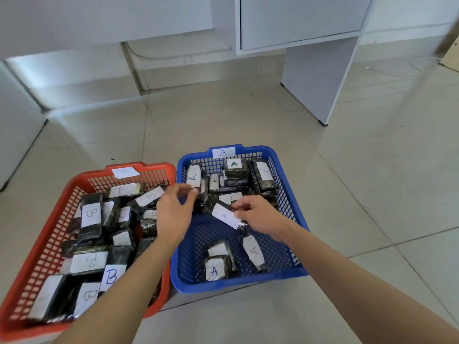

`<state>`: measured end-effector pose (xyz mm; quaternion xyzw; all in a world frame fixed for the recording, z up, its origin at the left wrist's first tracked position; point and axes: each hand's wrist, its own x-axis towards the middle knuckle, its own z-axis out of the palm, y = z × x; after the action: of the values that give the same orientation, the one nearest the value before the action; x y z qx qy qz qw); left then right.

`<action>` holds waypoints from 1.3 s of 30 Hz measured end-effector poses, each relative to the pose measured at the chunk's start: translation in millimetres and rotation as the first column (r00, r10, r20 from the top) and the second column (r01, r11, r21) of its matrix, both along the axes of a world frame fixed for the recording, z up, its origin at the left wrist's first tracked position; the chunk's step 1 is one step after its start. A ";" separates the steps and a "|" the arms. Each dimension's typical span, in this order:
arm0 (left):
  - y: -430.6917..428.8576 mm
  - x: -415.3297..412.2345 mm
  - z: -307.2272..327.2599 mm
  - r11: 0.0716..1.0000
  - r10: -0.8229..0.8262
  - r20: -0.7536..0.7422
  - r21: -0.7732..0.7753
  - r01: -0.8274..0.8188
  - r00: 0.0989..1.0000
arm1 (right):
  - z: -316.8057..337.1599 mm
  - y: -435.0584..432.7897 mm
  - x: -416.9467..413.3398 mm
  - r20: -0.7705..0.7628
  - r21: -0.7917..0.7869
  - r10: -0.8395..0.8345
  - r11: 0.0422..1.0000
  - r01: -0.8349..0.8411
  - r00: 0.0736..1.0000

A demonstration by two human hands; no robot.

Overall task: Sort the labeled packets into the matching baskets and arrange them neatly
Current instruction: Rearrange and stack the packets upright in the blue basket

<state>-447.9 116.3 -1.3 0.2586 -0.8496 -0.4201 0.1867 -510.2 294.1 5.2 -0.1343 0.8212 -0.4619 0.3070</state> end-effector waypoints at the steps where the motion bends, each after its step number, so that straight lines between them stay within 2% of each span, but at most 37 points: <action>1: -5.5 0.9 -4.1 0.992 0.032 0.027 -0.120 -0.029 0.999 | -2.7 -0.4 -0.5 -0.001 0.035 0.013 0.999 -0.013 1.000; 3: -12.6 -0.2 -10.7 0.962 0.077 0.116 -0.268 -0.044 0.990 | -9.2 0.4 -1.1 0.031 0.088 0.030 0.996 -0.033 0.999; 5: -15.3 -4.7 -15.2 0.950 0.085 0.188 -0.313 -0.023 0.978 | -15.1 1.4 -1.6 0.090 0.070 -0.002 0.998 -0.005 0.996; 9: -17.0 -12.9 -23.8 0.951 0.035 0.255 -0.306 0.047 0.966 | -17.1 3.3 -9.8 0.190 -0.115 -0.239 0.958 0.263 0.952; 12: -18.5 -13.3 -27.2 0.970 0.020 0.258 -0.240 0.044 0.966 | -18.1 3.4 -19.6 0.127 -0.143 -0.288 0.942 0.304 0.949; 15: -17.2 -12.1 -26.1 0.970 0.029 0.264 -0.240 0.036 0.964 | -18.6 -5.8 -23.7 -0.089 -0.021 -0.190 0.982 0.188 0.978; 19: -16.1 -10.1 -26.1 0.969 0.028 0.275 -0.243 0.041 0.961 | 0.2 -24.4 -46.3 -0.332 0.058 -0.118 0.988 0.145 0.936; 21: -16.0 -9.6 -26.9 0.968 0.031 0.277 -0.246 0.040 0.960 | 12.3 -29.3 -61.7 -0.369 0.104 -0.045 0.991 0.089 0.928; 23: -16.4 -9.9 -27.6 0.969 0.034 0.268 -0.246 0.034 0.963 | 19.0 -31.1 -72.3 -0.350 0.186 0.104 0.982 -0.040 0.931; 26: -16.8 -11.0 -28.8 0.968 0.033 0.268 -0.248 0.035 0.963 | 15.7 -30.3 -79.4 -0.344 0.325 0.297 0.928 -0.184 0.891; 32: -17.1 -11.6 -30.2 0.968 0.035 0.270 -0.247 0.034 0.962 | -7.4 -28.2 -81.4 -0.466 0.343 0.310 0.927 -0.154 0.829; 34: -17.1 -11.6 -30.3 0.968 0.035 0.271 -0.249 0.035 0.962 | -13.5 -27.4 -80.2 -0.550 0.374 0.328 0.919 -0.124 0.768; 37: -16.9 -11.5 -30.2 0.968 0.036 0.274 -0.248 0.035 0.961 | -20.1 -27.0 -74.0 -0.681 0.445 0.390 0.893 -0.073 0.620; 39: -17.1 -11.6 -30.0 0.969 0.035 0.274 -0.246 0.035 0.961 | -24.1 -28.4 -64.7 -0.709 0.513 0.469 0.855 -0.072 0.526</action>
<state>-459.5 99.2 -31.4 0.2894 -0.9132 -0.2699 0.0972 -574.9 265.6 -18.8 -0.3909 0.9146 -0.1025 -0.0148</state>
